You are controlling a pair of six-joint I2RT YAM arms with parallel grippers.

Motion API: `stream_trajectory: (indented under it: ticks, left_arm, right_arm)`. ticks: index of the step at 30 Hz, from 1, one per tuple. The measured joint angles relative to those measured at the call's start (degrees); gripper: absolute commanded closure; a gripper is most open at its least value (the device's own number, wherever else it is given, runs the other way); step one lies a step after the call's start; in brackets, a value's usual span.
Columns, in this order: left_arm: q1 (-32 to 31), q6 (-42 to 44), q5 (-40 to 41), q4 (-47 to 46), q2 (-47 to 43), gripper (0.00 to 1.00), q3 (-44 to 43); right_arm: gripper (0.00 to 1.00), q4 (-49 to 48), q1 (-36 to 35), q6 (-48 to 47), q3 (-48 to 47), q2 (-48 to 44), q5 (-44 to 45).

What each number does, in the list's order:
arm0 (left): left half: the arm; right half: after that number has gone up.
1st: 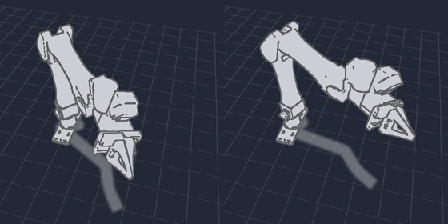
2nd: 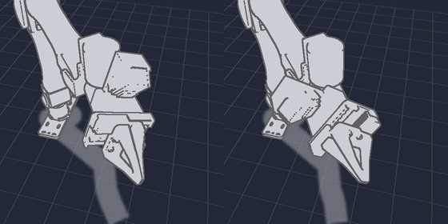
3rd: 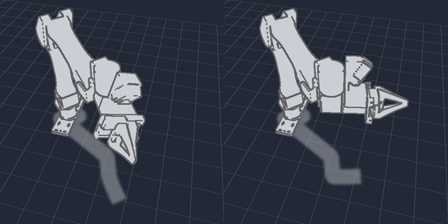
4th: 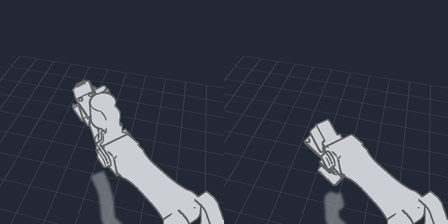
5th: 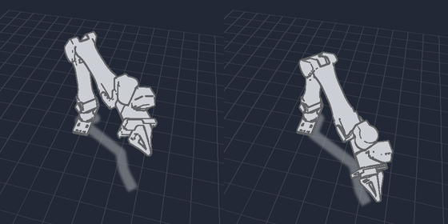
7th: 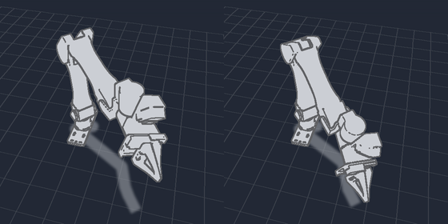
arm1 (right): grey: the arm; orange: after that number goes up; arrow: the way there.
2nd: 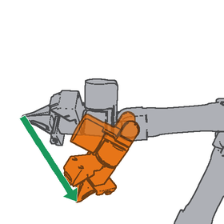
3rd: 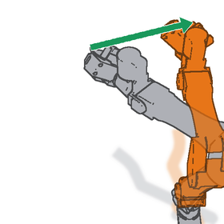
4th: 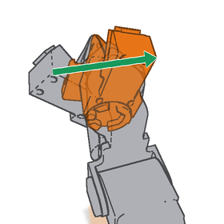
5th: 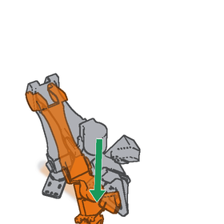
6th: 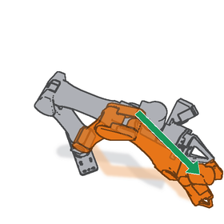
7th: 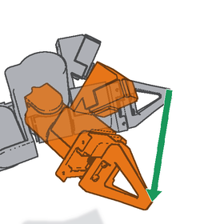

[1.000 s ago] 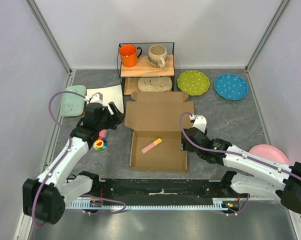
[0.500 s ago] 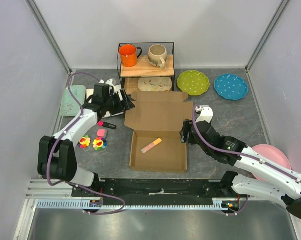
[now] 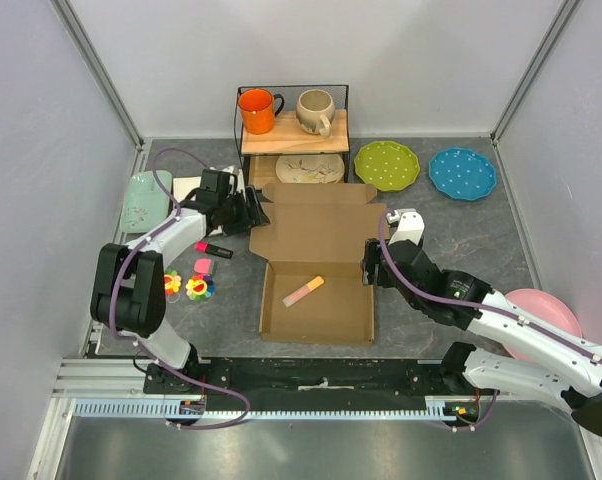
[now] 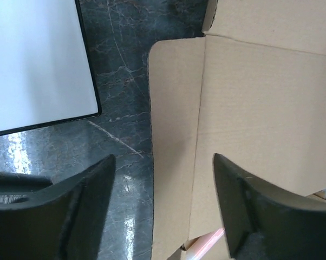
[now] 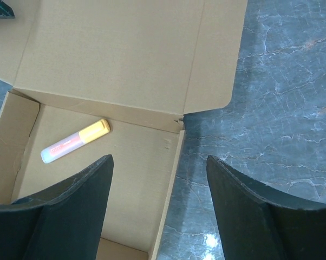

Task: Fold the paper box

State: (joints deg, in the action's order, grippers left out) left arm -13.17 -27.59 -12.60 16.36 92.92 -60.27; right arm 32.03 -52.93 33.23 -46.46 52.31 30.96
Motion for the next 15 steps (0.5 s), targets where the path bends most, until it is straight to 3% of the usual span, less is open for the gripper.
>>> stream_trajectory:
  ticks: [3,4,7,15]
  left_arm:
    - [-0.28,0.07,-1.11,-0.70,0.85,0.44,0.09]
    - [-0.42,0.11,-1.66,-1.25,0.85,0.53,0.15]
    - [-0.70,0.57,-3.48,-3.56,0.85,0.67,0.37]
    - [-0.76,1.14,-7.63,-8.85,-1.22,0.81,3.93]
  right_arm:
    - [0.22,0.00,0.00,-0.52,0.00,0.02,0.02]
    - [0.22,0.00,0.00,-0.61,0.00,0.04,0.02]
    - [0.22,0.09,0.00,-1.70,-0.55,0.15,0.00]
    - [0.21,1.64,0.04,-5.38,-4.26,0.15,2.34]
